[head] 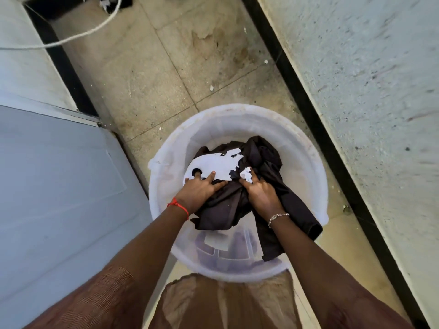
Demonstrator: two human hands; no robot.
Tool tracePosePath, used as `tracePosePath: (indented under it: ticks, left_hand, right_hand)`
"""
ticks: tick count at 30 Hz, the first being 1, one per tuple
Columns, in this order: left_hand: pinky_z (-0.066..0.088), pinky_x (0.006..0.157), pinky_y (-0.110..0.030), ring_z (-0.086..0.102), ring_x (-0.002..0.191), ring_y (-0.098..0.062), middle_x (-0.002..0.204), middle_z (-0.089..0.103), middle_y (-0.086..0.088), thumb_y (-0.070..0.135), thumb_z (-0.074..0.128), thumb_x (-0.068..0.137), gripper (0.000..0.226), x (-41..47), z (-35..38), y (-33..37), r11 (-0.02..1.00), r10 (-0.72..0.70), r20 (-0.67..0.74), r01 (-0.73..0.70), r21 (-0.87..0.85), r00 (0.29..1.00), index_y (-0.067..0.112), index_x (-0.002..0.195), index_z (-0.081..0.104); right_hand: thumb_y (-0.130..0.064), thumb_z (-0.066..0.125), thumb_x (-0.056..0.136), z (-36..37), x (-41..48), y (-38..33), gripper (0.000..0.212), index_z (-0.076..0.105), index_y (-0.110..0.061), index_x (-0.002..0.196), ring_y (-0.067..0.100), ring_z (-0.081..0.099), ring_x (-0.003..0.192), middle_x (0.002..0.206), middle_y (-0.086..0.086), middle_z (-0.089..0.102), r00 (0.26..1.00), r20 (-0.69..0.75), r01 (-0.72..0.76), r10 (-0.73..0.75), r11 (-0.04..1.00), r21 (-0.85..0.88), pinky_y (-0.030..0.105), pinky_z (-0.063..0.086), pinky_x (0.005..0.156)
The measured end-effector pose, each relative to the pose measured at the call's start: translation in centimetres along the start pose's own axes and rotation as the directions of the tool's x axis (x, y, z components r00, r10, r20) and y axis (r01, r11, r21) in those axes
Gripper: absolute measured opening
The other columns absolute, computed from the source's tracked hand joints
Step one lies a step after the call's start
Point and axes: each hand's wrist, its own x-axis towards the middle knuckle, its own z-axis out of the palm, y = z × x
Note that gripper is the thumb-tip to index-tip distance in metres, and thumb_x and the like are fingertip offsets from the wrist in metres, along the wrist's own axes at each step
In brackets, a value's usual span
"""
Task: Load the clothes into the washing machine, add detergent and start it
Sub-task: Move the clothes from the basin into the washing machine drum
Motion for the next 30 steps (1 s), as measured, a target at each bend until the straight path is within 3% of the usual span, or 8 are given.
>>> tracePosePath:
  ticks: [8,16,20,25,30]
  left_hand:
    - [0.049,0.086,-0.046,0.036,0.124,-0.04,0.15,0.02,-0.009,0.009,0.028,0.098,0.059,-11.4,-8.9,1.2,0.999,-0.032,-0.042,0.031,-0.032,0.999,0.036,0.148,0.01]
    - [0.05,0.082,-0.043,0.041,0.12,-0.037,0.149,0.027,-0.007,0.004,0.031,0.093,0.065,-24.8,-19.3,1.8,0.999,-0.029,-0.214,0.019,-0.048,0.976,0.037,0.147,0.015]
    - [0.047,0.081,-0.042,0.044,0.115,-0.036,0.151,0.026,-0.005,0.002,0.033,0.091,0.068,-31.5,-23.9,2.4,0.999,-0.033,-0.32,0.02,-0.044,0.947,0.039,0.146,0.018]
    - [0.047,0.082,-0.042,0.048,0.108,-0.034,0.149,0.032,0.0,-0.001,0.035,0.086,0.072,-39.3,-27.6,2.3,0.999,-0.029,-0.454,0.007,-0.05,0.89,0.041,0.144,0.023]
    - [0.044,0.081,-0.038,0.051,0.109,-0.029,0.148,0.037,0.007,-0.002,0.038,0.084,0.072,-46.9,-30.3,2.0,0.995,-0.091,-0.565,0.051,-0.087,0.82,0.042,0.14,0.031]
  right_hand:
    - [-0.003,0.031,0.094,-10.8,-9.4,-5.3,0.05,0.031,-0.017,0.142,0.036,0.054,0.109,0.153,0.022,0.016,1.0,-0.007,0.005,-0.005,0.993,-0.116,0.038,0.045,0.085]
    - [-0.003,0.033,0.091,-22.5,-19.8,-11.3,0.049,0.037,-0.017,0.138,0.037,0.056,0.104,0.151,0.021,0.022,0.99,-0.136,0.006,-0.033,0.981,-0.194,0.039,0.045,0.083]
    - [0.001,0.039,0.086,-28.0,-25.3,-14.4,0.05,0.045,-0.014,0.133,0.04,0.056,0.104,0.149,0.023,0.026,0.972,-0.232,-0.004,-0.042,0.98,-0.197,0.039,0.046,0.08]
    - [0.004,0.044,0.08,-32.9,-31.8,-19.0,0.048,0.055,-0.009,0.125,0.043,0.061,0.088,0.141,0.029,0.038,0.928,-0.368,-0.006,-0.065,0.982,-0.187,0.042,0.049,0.072]
    - [0.0,0.04,0.086,-36.9,-37.4,-24.5,0.044,0.054,-0.011,0.127,0.04,0.059,0.095,0.134,0.022,0.047,0.876,-0.474,-0.032,-0.086,0.971,-0.236,0.039,0.044,0.075]
